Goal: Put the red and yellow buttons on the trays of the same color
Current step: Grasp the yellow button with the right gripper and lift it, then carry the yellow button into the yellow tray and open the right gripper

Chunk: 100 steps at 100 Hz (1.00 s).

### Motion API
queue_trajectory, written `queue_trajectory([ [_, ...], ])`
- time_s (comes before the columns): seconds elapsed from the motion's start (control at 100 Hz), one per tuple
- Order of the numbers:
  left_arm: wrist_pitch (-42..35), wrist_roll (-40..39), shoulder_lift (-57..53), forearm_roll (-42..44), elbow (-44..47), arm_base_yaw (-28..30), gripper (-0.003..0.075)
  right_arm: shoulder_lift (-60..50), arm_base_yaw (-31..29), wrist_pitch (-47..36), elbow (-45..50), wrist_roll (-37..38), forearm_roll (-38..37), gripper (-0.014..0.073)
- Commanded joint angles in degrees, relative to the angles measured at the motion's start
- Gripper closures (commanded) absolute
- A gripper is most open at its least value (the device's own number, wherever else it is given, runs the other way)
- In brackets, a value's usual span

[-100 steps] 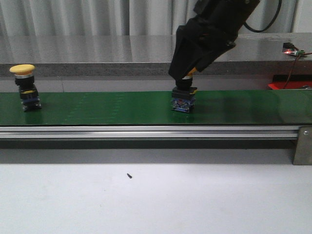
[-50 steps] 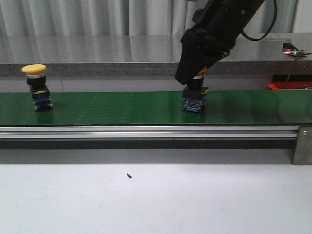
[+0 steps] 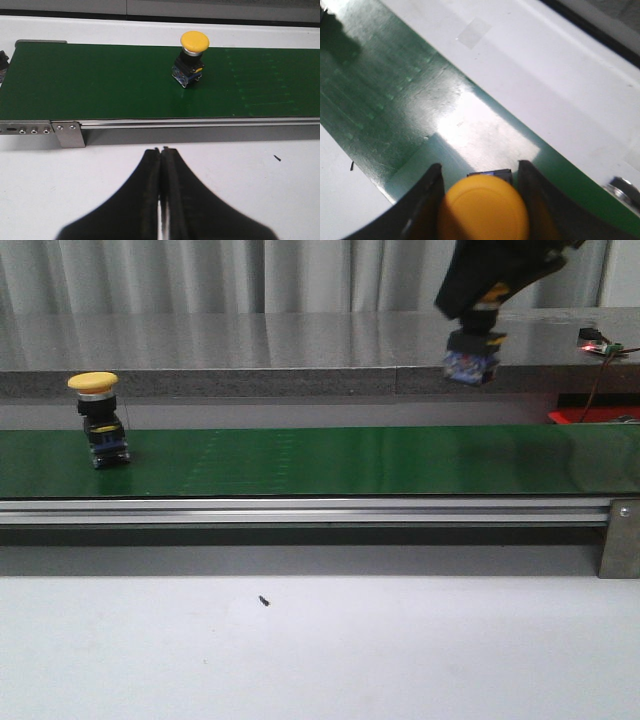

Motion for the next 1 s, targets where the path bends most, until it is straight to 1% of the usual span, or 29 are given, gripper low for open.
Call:
queue_trajectory([
  [0.0,-3.7,-0.2,0.3,-0.8,-1.5,-0.5,0.074,-5.1,-2.9,-0.5,-1.6,2.3,2.2,0.0489],
  [0.26,-3.7,-0.2,0.3,-0.8,-1.5,-0.5,0.074,-8.5,-12.2,4.7,-1.6,4.3,2.2,0.0489],
  [0.37,-3.7,-0.2,0.3,-0.8,-1.5,-0.5,0.074,-9.4,-15.9,5.2,-1.1,5.7,2.2,0.0489],
  [0.46,-3.7,-0.2,0.3,-0.8,-1.5,-0.5,0.074,-10.8,-18.6,3.8,0.9,5.7,2.2,0.0489],
  [0.63,-3.7,-0.2,0.3,-0.8,-1.5,-0.5,0.074,-13.0,-24.5,-1.5,6.6,5.8,2.1,0.0489],
  [0.83,-3.7,-0.2,0.3,-0.8,-1.5,-0.5,0.074,-13.2,-31.9,-6.7,12.7,9.0,2.1,0.0489],
  [0.99,-3.7,-0.2,0.3,-0.8,-1.5,-0.5,0.074,-13.2,-37.0,-9.8,15.2,10.2,2.1,0.0489],
])
